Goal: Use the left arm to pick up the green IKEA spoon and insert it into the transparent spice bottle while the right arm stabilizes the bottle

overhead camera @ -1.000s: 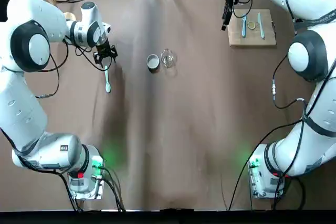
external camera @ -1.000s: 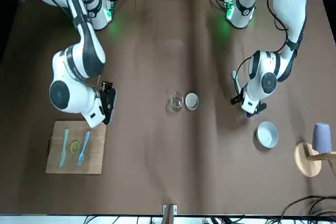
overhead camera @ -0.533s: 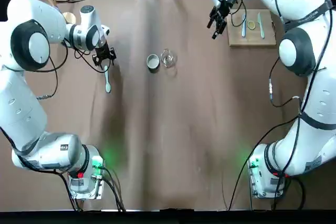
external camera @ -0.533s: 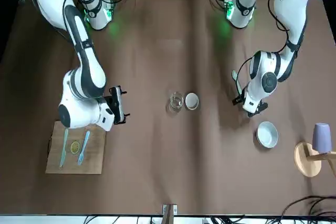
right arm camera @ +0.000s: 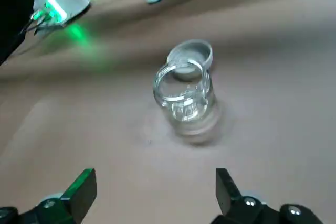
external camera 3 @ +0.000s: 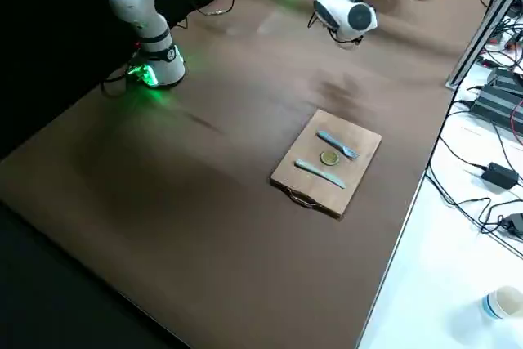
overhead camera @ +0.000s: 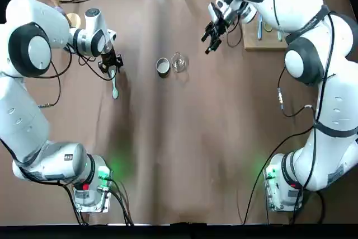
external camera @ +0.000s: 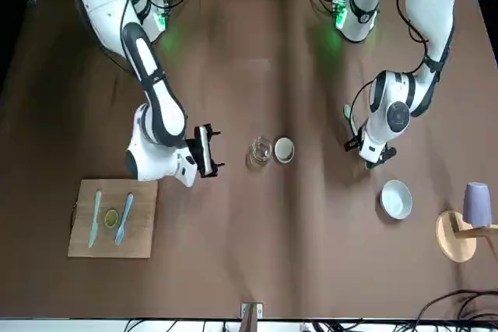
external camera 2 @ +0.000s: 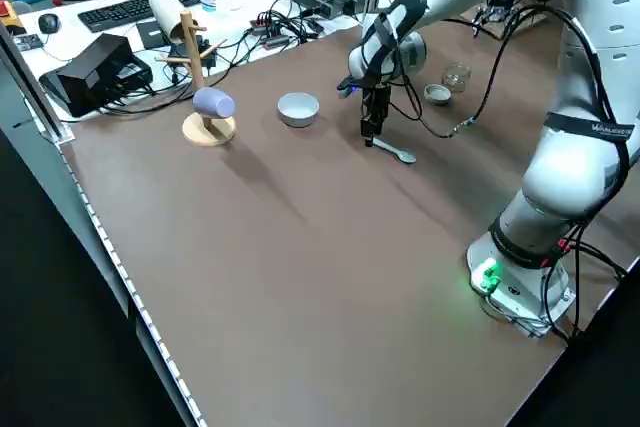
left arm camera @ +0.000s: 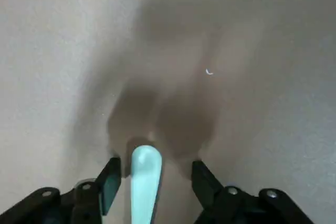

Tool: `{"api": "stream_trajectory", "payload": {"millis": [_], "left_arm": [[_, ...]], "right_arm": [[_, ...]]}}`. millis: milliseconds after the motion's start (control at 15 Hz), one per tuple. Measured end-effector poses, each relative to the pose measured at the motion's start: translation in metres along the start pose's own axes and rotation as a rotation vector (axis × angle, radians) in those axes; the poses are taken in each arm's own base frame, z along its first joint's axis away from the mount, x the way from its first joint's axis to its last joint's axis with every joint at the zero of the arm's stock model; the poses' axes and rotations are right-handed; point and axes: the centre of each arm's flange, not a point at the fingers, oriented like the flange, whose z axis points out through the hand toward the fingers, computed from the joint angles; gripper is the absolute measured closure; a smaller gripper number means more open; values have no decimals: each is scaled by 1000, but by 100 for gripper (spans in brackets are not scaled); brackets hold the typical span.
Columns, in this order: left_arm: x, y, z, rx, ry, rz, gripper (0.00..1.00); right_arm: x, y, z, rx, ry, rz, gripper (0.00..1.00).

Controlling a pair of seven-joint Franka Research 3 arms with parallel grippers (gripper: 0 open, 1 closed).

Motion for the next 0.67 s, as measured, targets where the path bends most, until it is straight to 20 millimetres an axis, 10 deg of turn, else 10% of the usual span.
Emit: {"api": "stream_trajectory", "payload": {"millis": [667], "left_arm": [[-5, -10, -3, 11, -1, -7, 73]], "right_arm": [[-69, -15, 77, -177, 336, -72, 0]]}}
